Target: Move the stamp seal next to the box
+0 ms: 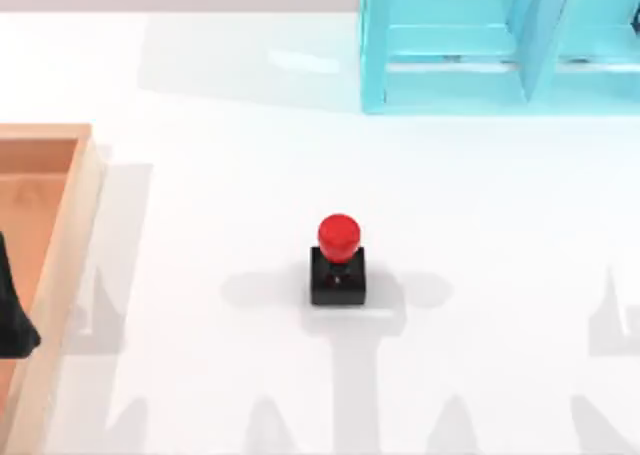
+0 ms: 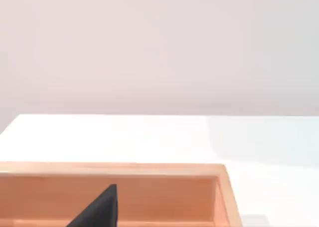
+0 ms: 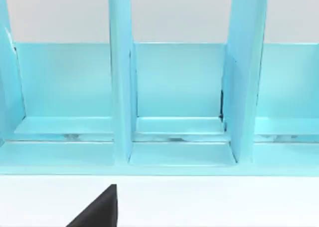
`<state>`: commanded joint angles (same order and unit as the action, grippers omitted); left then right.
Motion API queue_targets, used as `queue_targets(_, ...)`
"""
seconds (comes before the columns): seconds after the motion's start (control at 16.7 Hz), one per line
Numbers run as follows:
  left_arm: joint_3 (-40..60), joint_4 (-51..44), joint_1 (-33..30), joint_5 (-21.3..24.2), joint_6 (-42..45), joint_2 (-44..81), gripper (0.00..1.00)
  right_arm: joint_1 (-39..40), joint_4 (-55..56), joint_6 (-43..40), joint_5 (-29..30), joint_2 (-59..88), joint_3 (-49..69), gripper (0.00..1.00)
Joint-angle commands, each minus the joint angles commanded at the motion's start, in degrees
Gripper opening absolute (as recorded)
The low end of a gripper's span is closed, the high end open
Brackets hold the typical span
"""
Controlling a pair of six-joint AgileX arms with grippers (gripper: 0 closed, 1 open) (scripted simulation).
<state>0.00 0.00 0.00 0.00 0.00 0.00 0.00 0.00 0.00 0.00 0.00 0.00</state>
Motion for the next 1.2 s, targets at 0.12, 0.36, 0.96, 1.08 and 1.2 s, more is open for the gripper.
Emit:
queue_targets(0.12, 0.00, 0.00, 0.00, 0.00, 0.00, 0.00, 1.00, 0.00, 0.00, 0.00, 0.00, 0.00, 0.00, 1.00)
queue_targets(0.36, 4.35, -3.83, 0.19, -1.23, -2.05, 5.49, 1.00, 0.00, 0.00, 0.00, 0.00, 0.00, 0.00, 1.00)
queue_targets(0.96, 41.56, -31.64, -4.77, -5.35, -20.23, 52.82, 1.00, 0.00, 0.00, 0.00, 0.00, 0.00, 0.00, 1.00)
queue_targets(1.08, 51.15, -38.61, -7.19, -5.47, -24.06, 63.71, 1.00, 0.00, 0.00, 0.00, 0.00, 0.00, 0.00, 1.00)
queue_targets(1.2, 61.04, -45.44, -9.99, -5.37, -27.76, 74.34, 1.00, 0.00, 0.00, 0.00, 0.00, 0.00, 0.00, 1.00)
